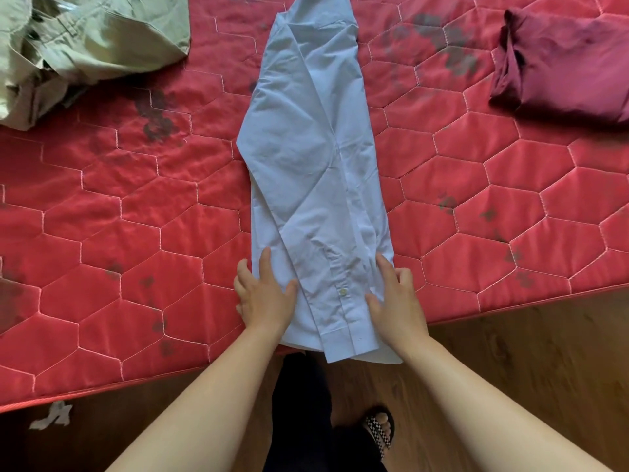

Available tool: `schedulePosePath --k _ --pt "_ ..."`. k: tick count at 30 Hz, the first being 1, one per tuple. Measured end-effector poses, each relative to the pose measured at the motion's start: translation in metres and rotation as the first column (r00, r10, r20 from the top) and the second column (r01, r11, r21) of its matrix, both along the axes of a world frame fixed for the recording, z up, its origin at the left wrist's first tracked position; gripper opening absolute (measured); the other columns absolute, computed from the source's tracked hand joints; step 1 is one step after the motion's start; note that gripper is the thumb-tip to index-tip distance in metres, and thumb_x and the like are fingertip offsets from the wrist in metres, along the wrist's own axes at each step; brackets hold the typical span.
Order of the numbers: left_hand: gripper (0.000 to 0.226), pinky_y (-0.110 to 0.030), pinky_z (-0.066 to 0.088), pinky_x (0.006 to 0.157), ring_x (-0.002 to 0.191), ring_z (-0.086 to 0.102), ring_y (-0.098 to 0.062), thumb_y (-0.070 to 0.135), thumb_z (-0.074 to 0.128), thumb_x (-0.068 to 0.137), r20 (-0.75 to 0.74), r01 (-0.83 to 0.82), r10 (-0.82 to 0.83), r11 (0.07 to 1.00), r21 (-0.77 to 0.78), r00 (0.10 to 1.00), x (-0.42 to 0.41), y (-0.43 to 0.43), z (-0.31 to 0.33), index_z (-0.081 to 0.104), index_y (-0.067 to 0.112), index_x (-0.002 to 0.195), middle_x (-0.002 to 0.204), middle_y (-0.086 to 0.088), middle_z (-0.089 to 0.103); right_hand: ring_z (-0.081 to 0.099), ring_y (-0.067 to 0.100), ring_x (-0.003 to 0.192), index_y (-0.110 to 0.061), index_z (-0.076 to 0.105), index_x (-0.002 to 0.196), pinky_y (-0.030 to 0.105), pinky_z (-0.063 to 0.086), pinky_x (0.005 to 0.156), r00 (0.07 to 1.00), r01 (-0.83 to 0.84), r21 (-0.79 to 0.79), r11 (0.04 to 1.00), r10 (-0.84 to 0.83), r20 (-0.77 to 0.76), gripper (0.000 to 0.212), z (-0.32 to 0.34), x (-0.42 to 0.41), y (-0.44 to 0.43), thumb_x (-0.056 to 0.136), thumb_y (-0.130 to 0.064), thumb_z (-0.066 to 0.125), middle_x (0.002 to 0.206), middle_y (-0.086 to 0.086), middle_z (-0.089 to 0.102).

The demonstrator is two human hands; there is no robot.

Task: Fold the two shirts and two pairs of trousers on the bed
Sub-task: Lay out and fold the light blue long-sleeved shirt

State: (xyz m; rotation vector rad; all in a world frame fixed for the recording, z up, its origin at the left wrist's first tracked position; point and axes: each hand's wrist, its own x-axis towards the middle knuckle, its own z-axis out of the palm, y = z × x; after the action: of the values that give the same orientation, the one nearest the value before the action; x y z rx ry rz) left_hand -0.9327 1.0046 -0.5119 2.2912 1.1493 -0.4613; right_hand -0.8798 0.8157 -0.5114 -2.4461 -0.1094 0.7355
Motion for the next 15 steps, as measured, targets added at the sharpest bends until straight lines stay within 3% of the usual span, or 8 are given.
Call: schedulePosePath --k 3,7,15 --pt "0.075 -0.053 0.028 0.103 0.138 0.014 -0.030 0.043 0.056 0.087 0.003 0.046 -0.046 0.998 0.037 0.999 0.013 0.008 0.001 0.010 0.036 0.145 0.153 -0.008 0.003 0.050 0.024 0.098 -0.030 0.017 0.146 0.040 0.048 0.080 1.000 -0.014 -0.037 0.999 0.014 -0.005 0.072 0.000 0.015 0.006 0.087 -0.026 0.058 0.116 0.003 0.032" --pt "0.063 -0.050 0.028 0.104 0.138 0.017 -0.027 0.038 0.050 0.089 0.124 0.216 -0.236 0.964 0.155 0.964 0.053 0.027 0.007 0.020 0.030 0.144 0.152 -0.005 0.012 0.039 0.025 0.119 -0.020 0.023 0.145 0.044 0.039 0.098 0.991 0.020 -0.066 0.998 -0.011 0.134 0.076 0.003 0.054 0.029 0.082 -0.036 0.062 0.130 0.007 0.032" --pt "0.044 -0.048 0.029 0.101 0.131 0.030 -0.021 0.034 0.047 0.092 0.231 0.356 -0.437 0.878 0.320 0.869 0.198 0.100 0.001 0.044 0.019 0.133 0.142 -0.001 0.036 0.034 0.031 0.125 -0.020 0.030 0.143 0.041 0.035 0.101 0.970 0.091 -0.027 0.995 -0.083 0.230 0.069 -0.017 0.191 0.110 0.084 -0.038 0.060 0.135 0.013 0.030"
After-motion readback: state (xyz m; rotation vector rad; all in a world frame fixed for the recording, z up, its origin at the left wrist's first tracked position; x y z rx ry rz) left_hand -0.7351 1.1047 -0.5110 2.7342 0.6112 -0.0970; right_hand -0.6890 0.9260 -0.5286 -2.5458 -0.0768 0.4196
